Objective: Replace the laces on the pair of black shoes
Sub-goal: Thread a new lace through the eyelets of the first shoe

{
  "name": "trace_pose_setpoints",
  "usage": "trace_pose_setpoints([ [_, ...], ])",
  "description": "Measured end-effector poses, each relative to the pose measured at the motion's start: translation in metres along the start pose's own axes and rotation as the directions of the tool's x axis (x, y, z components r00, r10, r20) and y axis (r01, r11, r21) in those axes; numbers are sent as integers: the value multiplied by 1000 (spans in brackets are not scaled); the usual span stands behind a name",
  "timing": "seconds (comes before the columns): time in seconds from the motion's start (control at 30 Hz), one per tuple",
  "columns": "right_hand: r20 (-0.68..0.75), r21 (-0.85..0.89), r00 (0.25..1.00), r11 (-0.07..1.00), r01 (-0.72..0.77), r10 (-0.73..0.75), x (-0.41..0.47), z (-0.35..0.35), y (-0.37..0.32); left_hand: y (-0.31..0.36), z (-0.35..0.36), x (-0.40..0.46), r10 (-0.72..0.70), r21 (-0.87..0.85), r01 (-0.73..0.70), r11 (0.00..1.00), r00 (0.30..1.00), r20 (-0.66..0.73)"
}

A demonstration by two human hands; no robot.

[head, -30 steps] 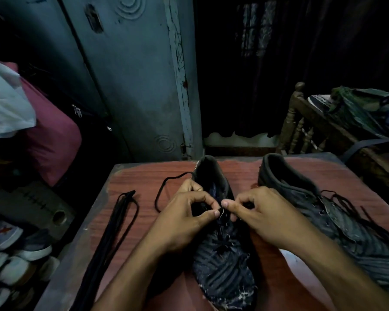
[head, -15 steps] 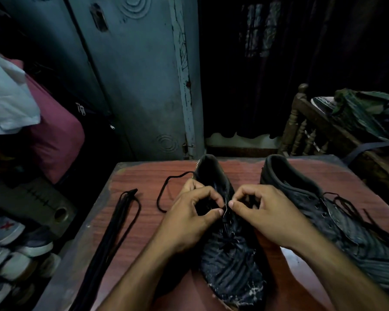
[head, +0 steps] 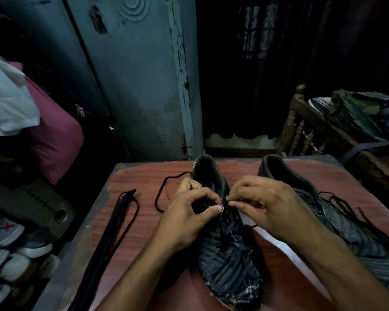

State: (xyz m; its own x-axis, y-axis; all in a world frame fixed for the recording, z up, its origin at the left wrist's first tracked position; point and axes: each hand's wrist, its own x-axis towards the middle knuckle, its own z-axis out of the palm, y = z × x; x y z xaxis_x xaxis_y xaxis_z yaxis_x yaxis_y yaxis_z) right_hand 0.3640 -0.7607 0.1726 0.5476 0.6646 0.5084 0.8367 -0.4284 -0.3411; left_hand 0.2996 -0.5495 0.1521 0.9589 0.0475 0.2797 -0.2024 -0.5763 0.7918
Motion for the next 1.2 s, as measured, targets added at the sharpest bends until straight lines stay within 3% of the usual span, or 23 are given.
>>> trace_pose_setpoints([
  [0.1, -9, -13, 998, 998, -62, 62, -1, 0, 0, 1, -5, -1, 45, -3, -46, 999, 998, -35],
  [0.23, -122, -32, 983, 989, -144, 139, -1, 0, -4, -22, -27, 8, 117, 182, -69, 981, 956, -267],
  [0.4, -285, -75, 934, 966, -246, 215, -2, -1, -4, -48, -18, 10, -142, 304, 157, 940, 987, -72],
  [0.63, -349, 3, 934, 997, -77, 73, 0, 14, -12, -18, -30, -3, 108, 369, 3, 930, 954, -279],
  [0.77, -298, 20, 951, 996, 89, -79, 3, 19, -32, 52, -43, -26, 240, 367, -195, 910, 967, -82],
  [0.87, -379, 80, 909, 973, 215, -170, 5, 19, -45, 94, -52, -44, 258, 350, -258, 901, 965, 48],
  [0.93, -419, 196, 906, 969, 151, -57, 4, 20, -42, 103, -58, -55, 226, 318, -222, 922, 974, 24],
  [1.03, -368, 473, 892, 879, -63, 262, 4, 21, -27, 96, -62, -74, 192, 337, -158, 928, 979, -70],
  [1.13, -332, 696, 787, 698, -168, 520, 5, 16, -12, 81, -54, -94, 95, 368, -65, 928, 993, -64],
  [1.2, -315, 787, 728, 596, -158, 609, 8, 11, -10, 70, -46, -107, 39, 354, -12, 935, 997, -69],
])
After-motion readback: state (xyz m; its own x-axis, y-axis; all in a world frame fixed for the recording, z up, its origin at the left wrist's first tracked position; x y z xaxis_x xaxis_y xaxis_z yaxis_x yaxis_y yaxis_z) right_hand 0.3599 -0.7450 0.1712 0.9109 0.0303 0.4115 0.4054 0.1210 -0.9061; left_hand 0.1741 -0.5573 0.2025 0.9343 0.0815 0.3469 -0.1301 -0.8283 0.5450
